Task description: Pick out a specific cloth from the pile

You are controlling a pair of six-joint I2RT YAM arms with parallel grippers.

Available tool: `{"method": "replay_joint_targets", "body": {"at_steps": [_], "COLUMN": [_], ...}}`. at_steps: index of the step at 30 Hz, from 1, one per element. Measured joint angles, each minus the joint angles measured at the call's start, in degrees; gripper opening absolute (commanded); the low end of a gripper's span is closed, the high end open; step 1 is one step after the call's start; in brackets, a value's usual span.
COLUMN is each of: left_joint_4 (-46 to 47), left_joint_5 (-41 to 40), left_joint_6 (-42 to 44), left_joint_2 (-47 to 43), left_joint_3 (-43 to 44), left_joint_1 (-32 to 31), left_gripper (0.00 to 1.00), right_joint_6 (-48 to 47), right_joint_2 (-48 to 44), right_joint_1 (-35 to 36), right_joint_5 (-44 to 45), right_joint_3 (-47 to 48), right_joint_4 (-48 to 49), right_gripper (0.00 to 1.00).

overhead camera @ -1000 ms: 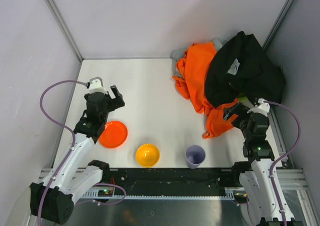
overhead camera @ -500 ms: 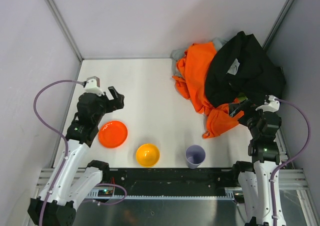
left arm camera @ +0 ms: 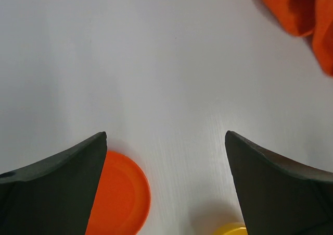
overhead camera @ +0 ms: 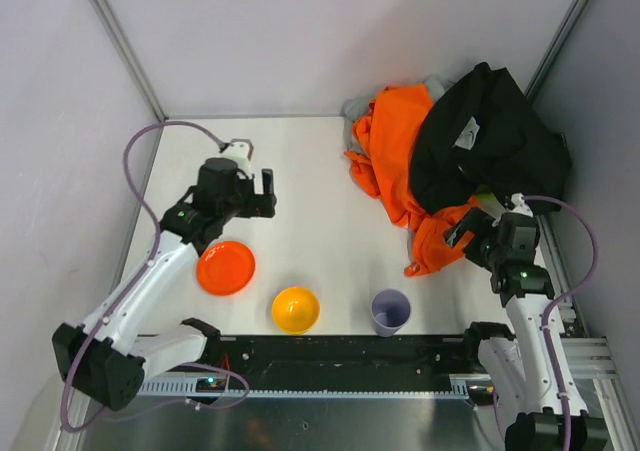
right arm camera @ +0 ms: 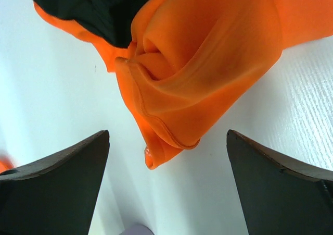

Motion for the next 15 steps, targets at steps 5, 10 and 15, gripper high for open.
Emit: {"method": "replay_joint_targets", "body": {"at_steps": [5, 10, 15], "left_joint_4": [-2.93, -4.37, -5.16], "left_joint_5": [-13.35, -24.9, -30.03], "left_joint_6": [3.5, 5.51, 5.84], "left_joint_2": [5.77, 10.88, 11.58], "left_joint_3": [1.07, 0.2, -0.83], "left_joint_1": [-9.44, -16.28, -16.63], "left_gripper": [1.0, 1.0, 1.0], "right_joint_6": [0.46, 1.4, 1.86], "right_joint_2": [0.61, 2.14, 3.23], "right_joint_1": [4.44, 7.02, 7.98], "right_joint_5": [3.04, 4.94, 5.81], "right_joint_3": [0.09, 0.24, 0.57], "right_joint_4": [-1.42, -1.86, -2.12], "right_gripper": [0.99, 0.99, 0.99]}}
